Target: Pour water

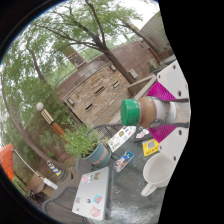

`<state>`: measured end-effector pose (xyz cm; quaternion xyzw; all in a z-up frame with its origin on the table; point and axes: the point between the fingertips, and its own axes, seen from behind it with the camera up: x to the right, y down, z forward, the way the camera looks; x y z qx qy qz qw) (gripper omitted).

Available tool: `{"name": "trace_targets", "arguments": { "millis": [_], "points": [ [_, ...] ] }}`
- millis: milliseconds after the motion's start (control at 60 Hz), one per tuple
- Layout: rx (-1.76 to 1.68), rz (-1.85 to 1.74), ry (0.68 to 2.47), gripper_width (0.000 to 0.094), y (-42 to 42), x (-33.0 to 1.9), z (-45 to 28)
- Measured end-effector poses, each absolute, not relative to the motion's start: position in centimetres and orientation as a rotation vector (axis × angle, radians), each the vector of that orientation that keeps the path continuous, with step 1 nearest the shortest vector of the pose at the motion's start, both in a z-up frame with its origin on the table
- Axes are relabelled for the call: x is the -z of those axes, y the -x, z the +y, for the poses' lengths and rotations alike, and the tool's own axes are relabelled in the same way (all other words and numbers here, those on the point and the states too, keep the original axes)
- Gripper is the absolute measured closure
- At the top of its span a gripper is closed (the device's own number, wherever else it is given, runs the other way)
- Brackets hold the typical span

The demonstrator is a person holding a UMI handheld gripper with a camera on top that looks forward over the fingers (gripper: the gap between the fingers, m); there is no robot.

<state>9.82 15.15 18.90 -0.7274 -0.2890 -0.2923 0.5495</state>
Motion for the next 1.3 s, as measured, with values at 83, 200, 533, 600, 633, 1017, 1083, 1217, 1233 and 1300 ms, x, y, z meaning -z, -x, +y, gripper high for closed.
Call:
{"name": "trace_targets", "arguments": {
  "millis": [83, 200, 533, 600, 633, 1017, 1083, 1217, 1233, 1300],
  "points": [
    [0.446, -0.437, 1.681, 0.0661, -10.4, -18.4, 15.6],
    [0.270, -0.287, 1.683, 0.0662, -12.7, -15.3, 16.3],
    [-0.086, -0.065, 1.709, 0.0662, -16.1, -8.0, 16.3],
    [-0.130, -0.041, 1.689, 0.0662, -16.2, -8.2, 16.2],
    [-0.137, -0.040, 1.682, 0.0662, -16.4, -8.1, 16.1],
    [-0.074, -0.133, 1.795, 0.0083, -16.1, -7.1, 14.6],
    [-0.072, -0.082, 1.814, 0.0098, -16.8, -7.5, 13.9],
    [-0.043, -0.010, 1.858, 0.0096, -17.8, -8.7, 10.6],
    [-0.032, -0.004, 1.865, 0.0095, -18.0, -8.9, 10.1],
    [0.023, 0.028, 1.894, 0.0100, -18.6, -10.0, 7.5]
  ]
}}
